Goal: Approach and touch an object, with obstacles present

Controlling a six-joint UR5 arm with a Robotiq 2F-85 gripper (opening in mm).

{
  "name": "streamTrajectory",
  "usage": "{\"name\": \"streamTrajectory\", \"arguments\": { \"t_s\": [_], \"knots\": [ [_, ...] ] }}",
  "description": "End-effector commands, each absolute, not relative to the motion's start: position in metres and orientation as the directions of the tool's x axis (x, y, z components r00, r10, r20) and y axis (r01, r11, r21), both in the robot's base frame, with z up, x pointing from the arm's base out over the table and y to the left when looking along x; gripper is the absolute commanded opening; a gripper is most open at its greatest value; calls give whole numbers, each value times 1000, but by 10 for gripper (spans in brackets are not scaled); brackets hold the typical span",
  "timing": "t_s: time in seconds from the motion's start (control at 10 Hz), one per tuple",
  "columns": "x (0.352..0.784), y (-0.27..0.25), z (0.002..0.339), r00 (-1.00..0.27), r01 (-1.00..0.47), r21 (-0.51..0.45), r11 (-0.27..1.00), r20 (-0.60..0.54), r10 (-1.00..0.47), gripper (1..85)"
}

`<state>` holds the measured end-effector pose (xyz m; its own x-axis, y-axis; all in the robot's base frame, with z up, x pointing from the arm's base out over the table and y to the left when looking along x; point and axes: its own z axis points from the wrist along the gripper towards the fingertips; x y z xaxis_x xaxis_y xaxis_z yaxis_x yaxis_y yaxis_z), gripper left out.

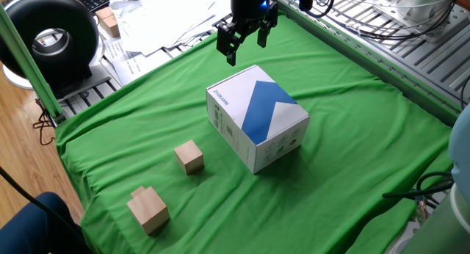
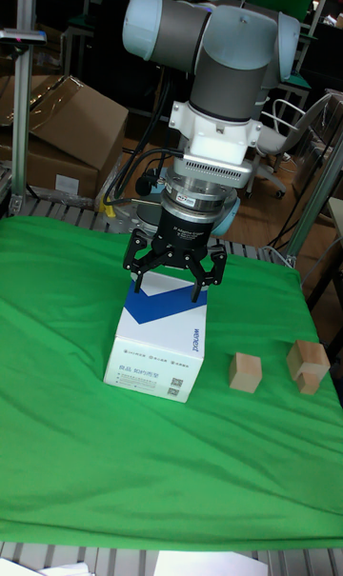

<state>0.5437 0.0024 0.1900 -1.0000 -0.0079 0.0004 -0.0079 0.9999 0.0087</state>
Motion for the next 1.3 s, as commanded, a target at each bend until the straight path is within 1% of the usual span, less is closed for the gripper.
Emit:
{"name": "streamTrajectory", "arguments": {
  "t_s": [0.0, 0.8, 0.9, 1.2],
  "knots": [
    [525, 25, 192, -981, -181, 98, 979, 54, -187, 23],
    [525, 28, 191, -982, -177, 100, 979, 52, -183, 23],
    [524, 34, 191, -986, -153, 98, 983, 58, -159, 23],
    [512, 76, 184, -995, 61, 50, 997, 84, 57, 23]
  ]
}}
